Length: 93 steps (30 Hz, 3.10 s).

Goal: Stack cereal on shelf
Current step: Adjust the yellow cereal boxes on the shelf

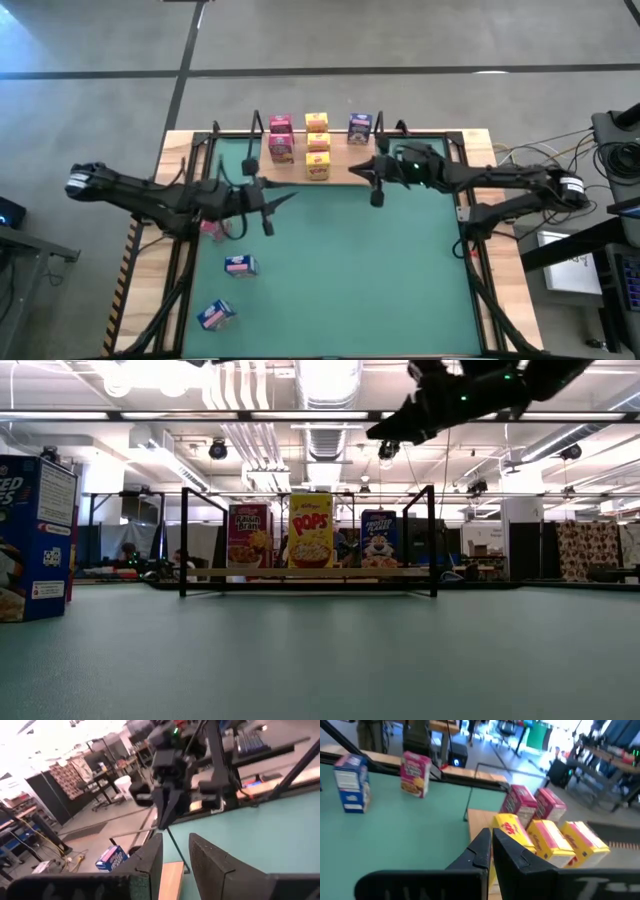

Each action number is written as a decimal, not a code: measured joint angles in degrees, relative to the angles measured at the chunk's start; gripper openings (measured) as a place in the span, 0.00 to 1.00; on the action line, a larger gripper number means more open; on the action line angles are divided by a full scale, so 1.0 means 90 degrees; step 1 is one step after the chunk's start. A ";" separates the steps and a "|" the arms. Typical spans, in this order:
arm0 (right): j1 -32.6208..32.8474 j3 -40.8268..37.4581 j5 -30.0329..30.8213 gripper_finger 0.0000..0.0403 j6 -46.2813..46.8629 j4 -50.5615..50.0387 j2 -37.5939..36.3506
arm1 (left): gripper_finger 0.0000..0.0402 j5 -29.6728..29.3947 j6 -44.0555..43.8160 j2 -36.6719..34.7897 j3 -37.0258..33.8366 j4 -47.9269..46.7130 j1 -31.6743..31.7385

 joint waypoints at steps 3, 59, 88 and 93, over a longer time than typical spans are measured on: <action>0.0075 -0.0345 -0.0001 0.02 -0.0061 0.0256 -0.0269 | 0.19 0.0501 -0.0071 0.0310 0.0405 -0.0421 0.0489; 0.0076 -0.1479 -0.0313 0.02 -0.0450 0.0822 -0.1291 | 0.56 0.4379 0.1342 0.5482 0.5604 -0.4414 0.5439; 0.0076 -0.1479 -0.0316 0.02 -0.0468 0.0822 -0.1286 | 0.78 0.4372 0.1161 0.5769 0.5670 -0.4347 0.5693; 0.0076 -0.1476 -0.0316 0.02 -0.0495 0.0822 -0.1286 | 0.76 0.4369 0.1444 0.5902 0.5677 -0.4357 0.5709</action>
